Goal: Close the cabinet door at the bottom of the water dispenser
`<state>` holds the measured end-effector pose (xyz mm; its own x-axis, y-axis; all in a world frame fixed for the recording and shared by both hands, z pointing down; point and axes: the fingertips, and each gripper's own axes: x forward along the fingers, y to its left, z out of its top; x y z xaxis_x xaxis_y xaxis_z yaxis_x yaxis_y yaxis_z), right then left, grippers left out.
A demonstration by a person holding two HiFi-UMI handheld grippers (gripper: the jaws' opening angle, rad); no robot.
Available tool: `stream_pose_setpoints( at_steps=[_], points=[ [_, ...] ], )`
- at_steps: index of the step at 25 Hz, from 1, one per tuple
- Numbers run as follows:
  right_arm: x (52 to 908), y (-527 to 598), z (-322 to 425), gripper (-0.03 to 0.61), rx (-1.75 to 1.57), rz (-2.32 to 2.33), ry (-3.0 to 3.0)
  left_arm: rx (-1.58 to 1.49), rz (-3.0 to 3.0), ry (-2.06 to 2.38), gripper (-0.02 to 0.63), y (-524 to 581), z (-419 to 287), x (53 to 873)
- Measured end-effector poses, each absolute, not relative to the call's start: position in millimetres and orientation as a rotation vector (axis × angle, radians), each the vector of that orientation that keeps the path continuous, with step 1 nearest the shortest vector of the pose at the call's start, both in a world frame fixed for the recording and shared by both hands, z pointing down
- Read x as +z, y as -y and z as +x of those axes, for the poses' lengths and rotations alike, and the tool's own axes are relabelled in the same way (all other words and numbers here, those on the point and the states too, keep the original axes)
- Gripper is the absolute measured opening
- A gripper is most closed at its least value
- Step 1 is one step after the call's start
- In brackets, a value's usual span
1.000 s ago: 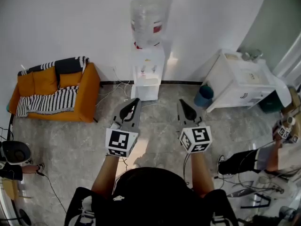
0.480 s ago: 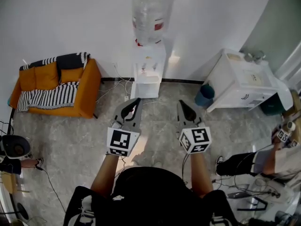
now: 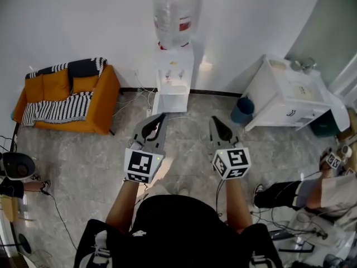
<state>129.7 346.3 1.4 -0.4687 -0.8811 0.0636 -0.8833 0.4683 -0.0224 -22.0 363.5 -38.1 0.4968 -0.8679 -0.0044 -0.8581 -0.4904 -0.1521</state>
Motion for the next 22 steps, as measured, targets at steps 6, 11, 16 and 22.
stream_pose_setpoints(
  at_steps=[6,11,16,22],
  points=[
    [8,-353,145,0.034,0.085,1.583,2.663,-0.116,-2.610,-1.509,0.008,-369,-8,-32],
    [18,-352,152,0.034,0.100,1.575,2.667,-0.107,-2.604,-1.532,0.008,-369,-3,-27],
    [25,-357,154,0.034,0.091,1.569,2.673,-0.100,-2.595,-1.541,0.008,-374,0,-19],
    [34,-357,150,0.034,0.054,1.580,2.676,-0.091,-2.562,-1.525,0.008,-375,-5,-11]
  ],
)
